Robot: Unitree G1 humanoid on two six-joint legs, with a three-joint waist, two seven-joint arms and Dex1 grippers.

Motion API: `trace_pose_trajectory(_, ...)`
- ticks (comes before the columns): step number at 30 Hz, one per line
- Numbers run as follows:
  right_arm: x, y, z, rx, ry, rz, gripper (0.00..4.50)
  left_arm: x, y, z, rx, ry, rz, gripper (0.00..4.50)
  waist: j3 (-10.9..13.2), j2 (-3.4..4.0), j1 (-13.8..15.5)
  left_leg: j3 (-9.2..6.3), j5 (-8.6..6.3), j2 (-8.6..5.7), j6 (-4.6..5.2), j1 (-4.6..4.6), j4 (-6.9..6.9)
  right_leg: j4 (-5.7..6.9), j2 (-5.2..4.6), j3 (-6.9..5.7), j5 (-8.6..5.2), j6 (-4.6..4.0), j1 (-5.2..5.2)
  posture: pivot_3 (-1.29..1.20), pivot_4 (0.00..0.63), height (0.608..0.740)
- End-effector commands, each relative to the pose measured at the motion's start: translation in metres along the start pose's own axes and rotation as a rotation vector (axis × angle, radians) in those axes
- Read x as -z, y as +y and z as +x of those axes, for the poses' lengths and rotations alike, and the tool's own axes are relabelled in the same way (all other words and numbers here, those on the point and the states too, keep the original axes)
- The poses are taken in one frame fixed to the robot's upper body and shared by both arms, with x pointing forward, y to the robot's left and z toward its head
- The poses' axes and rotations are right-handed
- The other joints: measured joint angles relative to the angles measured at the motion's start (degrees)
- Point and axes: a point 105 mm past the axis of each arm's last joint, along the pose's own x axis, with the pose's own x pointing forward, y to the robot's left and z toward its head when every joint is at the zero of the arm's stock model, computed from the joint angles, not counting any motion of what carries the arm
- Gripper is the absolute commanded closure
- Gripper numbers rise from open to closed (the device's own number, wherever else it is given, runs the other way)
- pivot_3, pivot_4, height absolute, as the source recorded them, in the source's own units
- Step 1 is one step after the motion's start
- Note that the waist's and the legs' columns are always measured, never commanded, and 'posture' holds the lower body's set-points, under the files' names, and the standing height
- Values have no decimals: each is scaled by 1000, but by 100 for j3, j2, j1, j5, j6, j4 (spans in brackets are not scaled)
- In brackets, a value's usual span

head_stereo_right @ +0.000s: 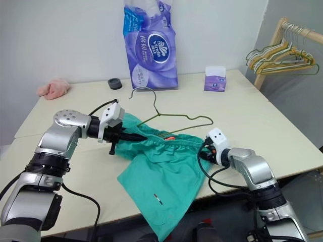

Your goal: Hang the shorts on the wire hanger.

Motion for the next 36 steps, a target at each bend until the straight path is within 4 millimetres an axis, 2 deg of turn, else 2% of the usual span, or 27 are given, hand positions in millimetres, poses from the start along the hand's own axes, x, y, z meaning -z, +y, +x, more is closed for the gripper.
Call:
trace_pose_trajectory(1, -14, -5, -5, 41, -66, -35, 3428, -10, 3, -9, -31, -23, 42, 4500, 0, 0, 0, 0, 0, 0, 0, 0, 0, 0, 0, 0, 0, 0, 0, -128, 29, 740)
trace_pose_trajectory(4, -17, -8, -6, 65, -89, -27, 4468, -9, 3, -8, -26, -15, 46, 4500, 0, 0, 0, 0, 0, 0, 0, 0, 0, 0, 0, 0, 0, 0, 0, -128, 29, 740)
trace_pose_trajectory(10, -20, -12, -14, 82, -113, 20, 4468, -4, -3, -13, 8, 18, 42, 4500, 0, 0, -5, 0, 0, 0, 0, 0, 0, 0, 0, 1, 0, 0, 0, -135, 27, 740)
trace_pose_trajectory(16, -9, -23, -28, 119, -88, 30, 4468, 9, -9, -23, 47, 102, 34, 4500, 0, 1, -1, -1, 0, 0, 0, 0, -1, -1, 0, -1, 0, 0, 1, -136, 29, 740)
trace_pose_trajectory(24, -11, -24, -33, 124, -94, 29, 4468, 19, -12, -25, 72, 160, 39, 4500, 0, 1, -5, 1, -1, 0, 1, 0, -1, -1, 0, 0, 0, 0, 1, -141, 34, 740)
trace_pose_trajectory(36, -15, -22, -42, 126, -108, 10, 4468, 35, -4, -31, 27, 253, 70, 4500, 0, 1, -3, 1, -1, 0, 1, 0, -1, 0, 0, -1, 0, 0, 2, -145, 35, 740)
